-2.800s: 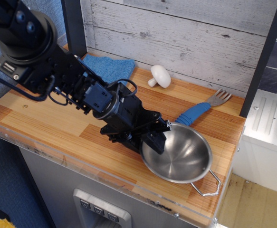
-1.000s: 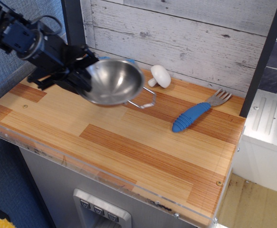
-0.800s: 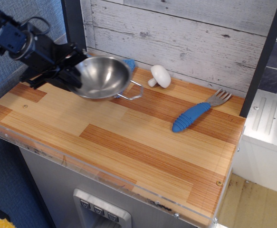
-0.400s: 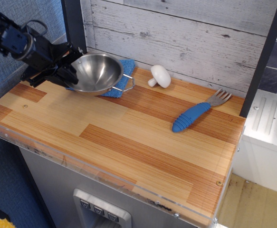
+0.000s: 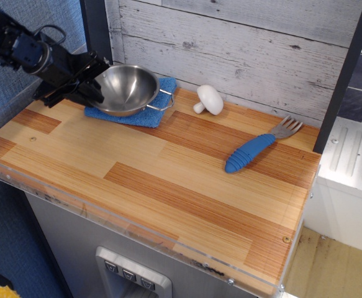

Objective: Place the bowl on the cloth.

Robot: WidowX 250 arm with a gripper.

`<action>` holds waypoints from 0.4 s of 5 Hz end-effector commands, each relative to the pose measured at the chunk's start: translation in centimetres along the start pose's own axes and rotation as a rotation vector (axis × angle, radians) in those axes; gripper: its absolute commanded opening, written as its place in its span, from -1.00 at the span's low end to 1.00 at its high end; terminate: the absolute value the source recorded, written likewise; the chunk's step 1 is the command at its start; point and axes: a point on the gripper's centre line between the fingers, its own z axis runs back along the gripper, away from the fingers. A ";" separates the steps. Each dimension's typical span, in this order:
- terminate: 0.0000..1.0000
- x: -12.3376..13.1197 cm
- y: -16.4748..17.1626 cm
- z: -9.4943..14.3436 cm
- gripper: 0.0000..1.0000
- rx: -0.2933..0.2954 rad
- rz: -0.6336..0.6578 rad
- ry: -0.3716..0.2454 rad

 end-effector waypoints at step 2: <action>-1.00 0.5 -0.4 -0.7 1.00 0.042 0.027 0.014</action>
